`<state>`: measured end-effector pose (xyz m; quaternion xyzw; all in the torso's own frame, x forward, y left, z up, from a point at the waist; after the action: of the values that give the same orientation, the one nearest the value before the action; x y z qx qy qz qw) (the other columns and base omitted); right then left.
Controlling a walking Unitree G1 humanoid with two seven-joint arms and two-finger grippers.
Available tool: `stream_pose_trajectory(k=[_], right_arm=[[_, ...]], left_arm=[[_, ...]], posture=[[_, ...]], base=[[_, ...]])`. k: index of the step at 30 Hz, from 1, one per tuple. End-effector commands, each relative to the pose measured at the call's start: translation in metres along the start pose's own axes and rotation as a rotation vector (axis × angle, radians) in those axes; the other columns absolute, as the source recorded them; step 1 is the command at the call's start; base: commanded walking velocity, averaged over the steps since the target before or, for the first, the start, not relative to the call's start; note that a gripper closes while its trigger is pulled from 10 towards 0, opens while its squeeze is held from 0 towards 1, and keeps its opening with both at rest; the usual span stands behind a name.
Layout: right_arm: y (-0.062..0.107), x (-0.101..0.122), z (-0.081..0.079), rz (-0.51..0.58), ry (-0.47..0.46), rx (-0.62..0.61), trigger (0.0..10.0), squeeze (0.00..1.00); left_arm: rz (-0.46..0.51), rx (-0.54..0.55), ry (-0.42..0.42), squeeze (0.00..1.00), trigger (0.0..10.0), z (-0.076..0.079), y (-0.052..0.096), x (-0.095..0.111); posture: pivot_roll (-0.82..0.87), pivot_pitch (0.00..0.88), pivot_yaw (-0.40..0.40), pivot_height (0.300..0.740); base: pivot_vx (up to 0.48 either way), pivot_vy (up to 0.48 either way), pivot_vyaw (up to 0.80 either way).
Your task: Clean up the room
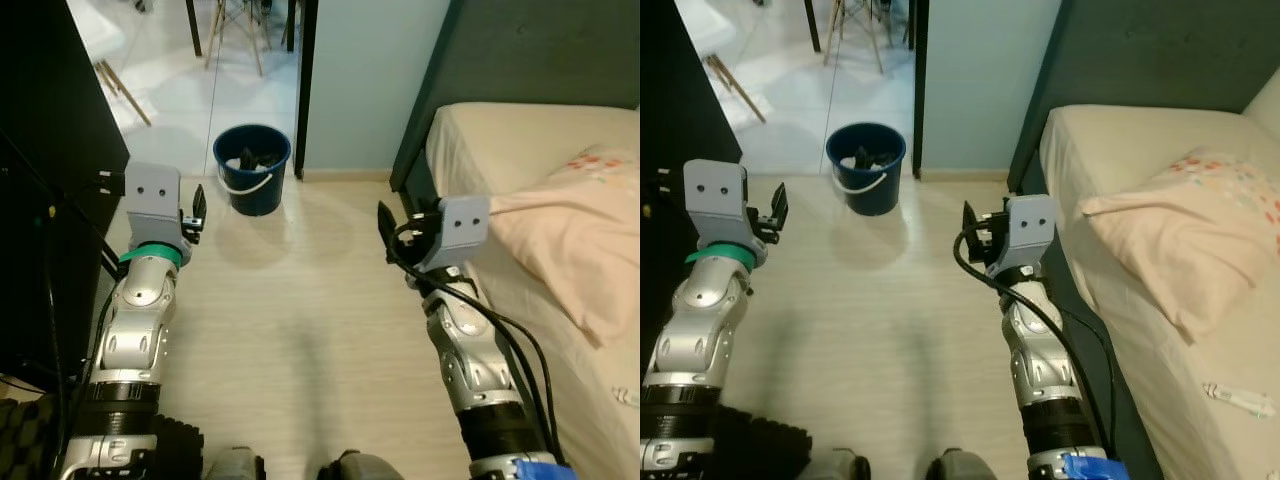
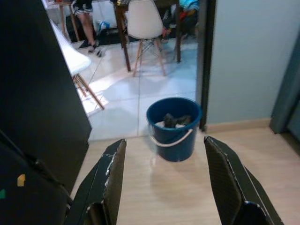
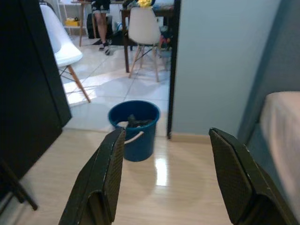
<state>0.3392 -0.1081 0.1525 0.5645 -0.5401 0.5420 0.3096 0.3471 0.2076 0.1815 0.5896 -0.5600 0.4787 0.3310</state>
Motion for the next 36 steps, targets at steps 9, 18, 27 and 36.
stream_pose_trajectory(k=[9,18,27,36], right_arm=[[0.006,-0.006,0.012,-0.015,-0.032,-0.048,10.0,0.0],[0.009,-0.021,0.013,-0.058,-0.145,-0.094,10.0,0.0],[0.004,-0.022,0.011,-0.039,-0.152,-0.089,10.0,0.0],[0.004,-0.023,0.008,-0.032,-0.126,-0.082,10.0,0.0]], left_arm=[[0.007,-0.029,-0.003,0.0,10.0,0.008,0.001,0.0],[0.128,-0.182,-0.165,0.0,10.0,0.033,0.013,0.01],[0.142,-0.215,-0.185,0.0,10.0,0.03,0.012,0.014],[0.148,-0.212,-0.189,0.0,10.0,0.027,0.011,0.015]], posture=[[0.0,0.036,-0.036,0.74],[0.01,0.029,-0.007,0.74],[0.04,0.001,0.069,0.74],[0.04,0.004,0.059,0.74]], base=[[0.48,0.0,0.0],[0.48,0.0,0.0],[0.48,0.0,0.0],[0.48,0.0,0.0]])
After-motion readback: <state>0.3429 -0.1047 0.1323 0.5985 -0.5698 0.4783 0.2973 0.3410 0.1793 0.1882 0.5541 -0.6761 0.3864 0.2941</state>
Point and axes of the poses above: a point about 5 cm out from each wrist's last joint towards the gripper, its own y axis pointing back from the gripper into the wrist, its own x axis along the axis of the wrist's last joint, z = x × y, the point moved 2 cm from there along -y, pointing out of the wrist towards the gripper, and after that the axes turned 9 degrees about -y, right-handed, at the moved point
